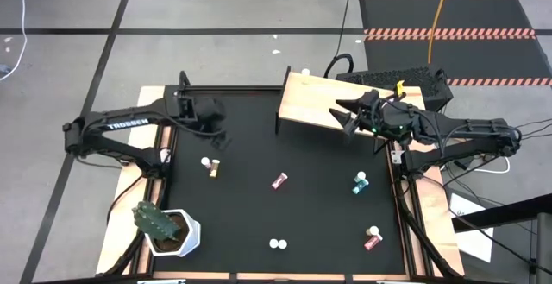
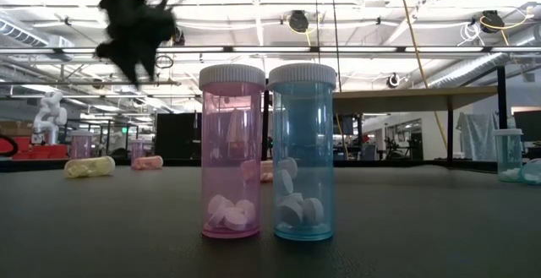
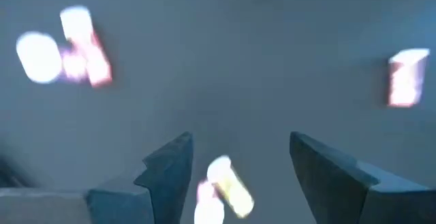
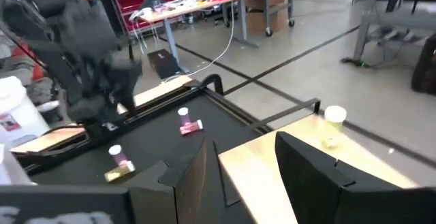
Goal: Pick and place medicine bottles onto shelf by color
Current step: Put the middle left pink pill bottle on the shelf
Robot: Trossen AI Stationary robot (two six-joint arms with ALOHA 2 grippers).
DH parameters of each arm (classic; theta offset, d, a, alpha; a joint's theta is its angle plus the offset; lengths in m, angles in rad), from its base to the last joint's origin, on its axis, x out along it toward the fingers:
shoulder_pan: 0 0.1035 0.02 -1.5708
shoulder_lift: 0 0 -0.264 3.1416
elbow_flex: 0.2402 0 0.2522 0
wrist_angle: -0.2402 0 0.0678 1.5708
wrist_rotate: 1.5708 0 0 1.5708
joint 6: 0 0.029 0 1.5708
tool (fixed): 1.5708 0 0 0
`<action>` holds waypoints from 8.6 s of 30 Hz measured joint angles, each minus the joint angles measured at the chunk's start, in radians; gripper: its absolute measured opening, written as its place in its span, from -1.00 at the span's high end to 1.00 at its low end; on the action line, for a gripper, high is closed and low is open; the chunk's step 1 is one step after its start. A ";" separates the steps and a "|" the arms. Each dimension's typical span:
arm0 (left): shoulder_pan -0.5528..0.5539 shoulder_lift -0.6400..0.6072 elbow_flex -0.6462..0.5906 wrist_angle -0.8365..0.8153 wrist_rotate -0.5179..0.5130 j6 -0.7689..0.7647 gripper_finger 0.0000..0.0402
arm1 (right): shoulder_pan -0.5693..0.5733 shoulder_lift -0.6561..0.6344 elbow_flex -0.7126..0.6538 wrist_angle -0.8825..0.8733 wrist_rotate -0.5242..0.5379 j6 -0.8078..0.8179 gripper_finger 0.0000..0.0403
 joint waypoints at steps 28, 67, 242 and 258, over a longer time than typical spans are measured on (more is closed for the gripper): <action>-0.056 -0.003 -0.287 0.023 0.078 -0.253 0.00 | 0.000 0.002 0.000 -0.026 0.018 0.122 0.15; -0.124 -0.003 -0.287 0.010 0.074 -0.173 -0.08 | 0.001 0.002 0.000 -0.018 0.017 0.121 0.15; -0.106 0.636 0.832 0.962 0.318 0.479 -0.40 | -0.105 -0.041 -0.345 0.749 -0.451 -0.290 0.50; -0.106 0.636 0.831 0.982 0.323 0.538 0.26 | -0.107 -0.041 -0.345 0.736 -0.449 -0.286 0.50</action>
